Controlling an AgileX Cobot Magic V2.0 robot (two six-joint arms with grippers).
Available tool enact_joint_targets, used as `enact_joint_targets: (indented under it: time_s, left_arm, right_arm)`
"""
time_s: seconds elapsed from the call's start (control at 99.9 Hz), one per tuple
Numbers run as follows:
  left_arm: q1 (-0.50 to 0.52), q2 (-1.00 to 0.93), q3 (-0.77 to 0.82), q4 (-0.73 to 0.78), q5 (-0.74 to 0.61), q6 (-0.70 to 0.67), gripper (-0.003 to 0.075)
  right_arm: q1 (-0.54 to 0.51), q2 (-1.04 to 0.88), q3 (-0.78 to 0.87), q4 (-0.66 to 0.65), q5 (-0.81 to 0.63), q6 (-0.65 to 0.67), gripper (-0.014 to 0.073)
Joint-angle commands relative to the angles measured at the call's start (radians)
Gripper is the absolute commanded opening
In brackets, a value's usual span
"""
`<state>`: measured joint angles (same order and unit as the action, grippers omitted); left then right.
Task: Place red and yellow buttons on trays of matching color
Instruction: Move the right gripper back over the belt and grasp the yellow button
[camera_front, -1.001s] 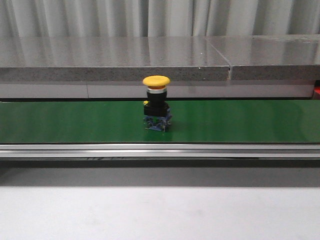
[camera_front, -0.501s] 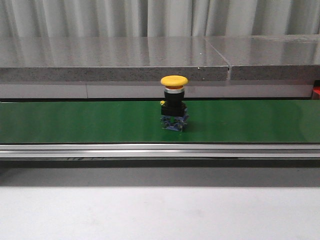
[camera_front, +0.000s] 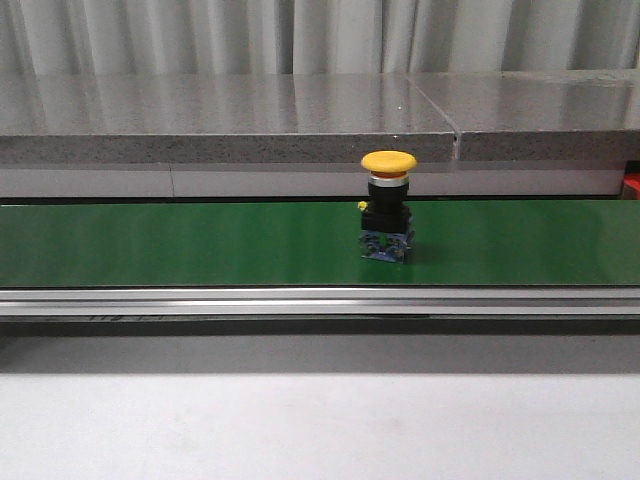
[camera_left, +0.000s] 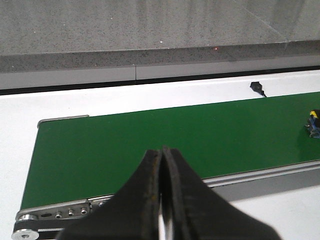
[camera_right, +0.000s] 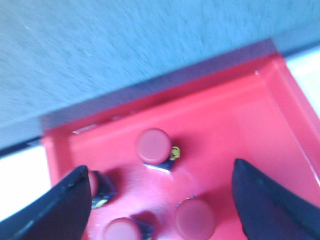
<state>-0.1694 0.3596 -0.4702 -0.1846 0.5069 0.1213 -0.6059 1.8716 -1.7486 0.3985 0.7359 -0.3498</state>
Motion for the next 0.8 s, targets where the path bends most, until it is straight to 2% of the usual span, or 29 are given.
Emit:
enact_joint_targets:
  time_s: [0.0,0.26,0.541,0.791]
  left_arm:
    - [-0.007,0.006,-0.027,-0.015,-0.071,0.0,-0.0019]
    - [-0.007,0.006,-0.027,-0.015,-0.071,0.0,-0.0019]
    - [-0.007,0.006,-0.027,-0.015,-0.071,0.0,-0.0019]
    - [-0.007,0.006,-0.027,-0.015,-0.071,0.0,-0.0019]
  right_arm:
    - [0.011,-0.122,-0.002,0.032,-0.035,-0.014,0.0575]
    - [0.113,-0.354,0.24,0.033,-0.114,-0.07,0.0575]
    - [0.307,-0.575,0.551,0.033,-0.128,-0.105,0.0575]
    - [0.485,-0.69,0.748,0.033,-0.108,-0.157,0.0575]
